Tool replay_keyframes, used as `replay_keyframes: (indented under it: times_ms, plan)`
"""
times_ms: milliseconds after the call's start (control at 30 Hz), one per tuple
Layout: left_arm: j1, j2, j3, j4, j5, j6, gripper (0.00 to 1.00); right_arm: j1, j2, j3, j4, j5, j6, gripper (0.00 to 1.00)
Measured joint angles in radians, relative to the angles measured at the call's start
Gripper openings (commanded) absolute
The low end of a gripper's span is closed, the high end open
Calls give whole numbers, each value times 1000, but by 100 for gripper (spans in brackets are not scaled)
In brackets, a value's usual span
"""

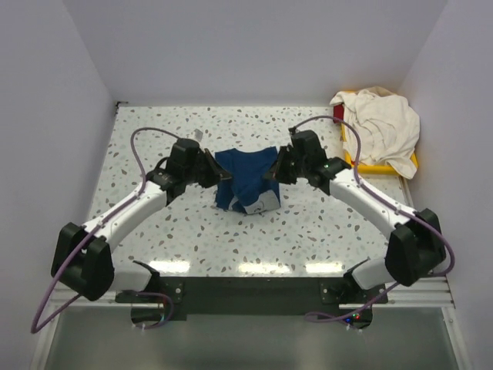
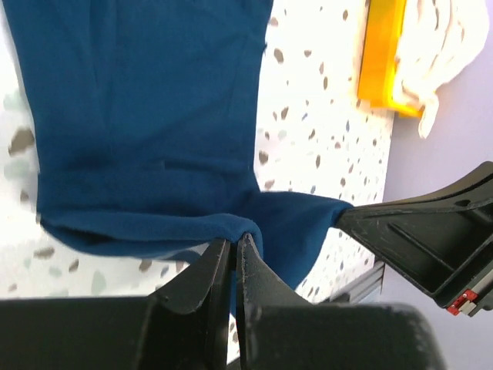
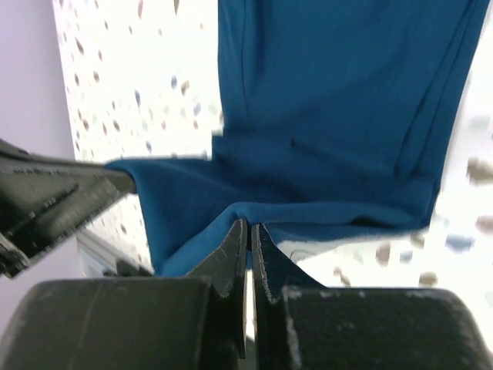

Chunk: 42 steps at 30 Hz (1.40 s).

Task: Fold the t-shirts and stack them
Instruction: Fold the tshirt

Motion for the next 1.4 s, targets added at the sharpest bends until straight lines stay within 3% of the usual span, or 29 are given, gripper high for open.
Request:
replay_keyframes:
  times_ms: [400,467,567,633,667,767,800,867,933,1000,1233,1400]
  plan:
    - [262,531,386,144,213,6,0,-212,570,576,22,-164,-51,0]
    - [298,650,473,179,259,6,0,-240,693,679,35,-197,-54,6]
    - [339,826,596,251,324,3,14,-275,879,852,39,-235,-54,6]
    - [360,924,661,296,363,-5,15,-295,993,957,49,-258,-50,10]
    - [368,970,692,315,380,-8,25,-305,1036,989,53,-267,-45,10]
    - [388,1078,790,343,433,-19,43,-334,1127,1067,37,-284,-41,15]
    - [394,1103,815,352,446,-21,49,-340,1140,1081,33,-286,-40,17]
    - [401,1120,839,364,465,-24,62,-356,1149,1091,31,-294,-33,29]
    - [409,1118,840,383,479,-22,65,-369,1143,1091,46,-300,-34,39]
    - [417,1102,822,425,482,-21,66,-377,1129,1083,56,-298,-44,40]
    - [438,932,661,388,394,52,50,-368,966,920,39,-244,-146,42]
    - [380,827,603,305,254,141,40,-315,850,780,14,-147,-230,45]
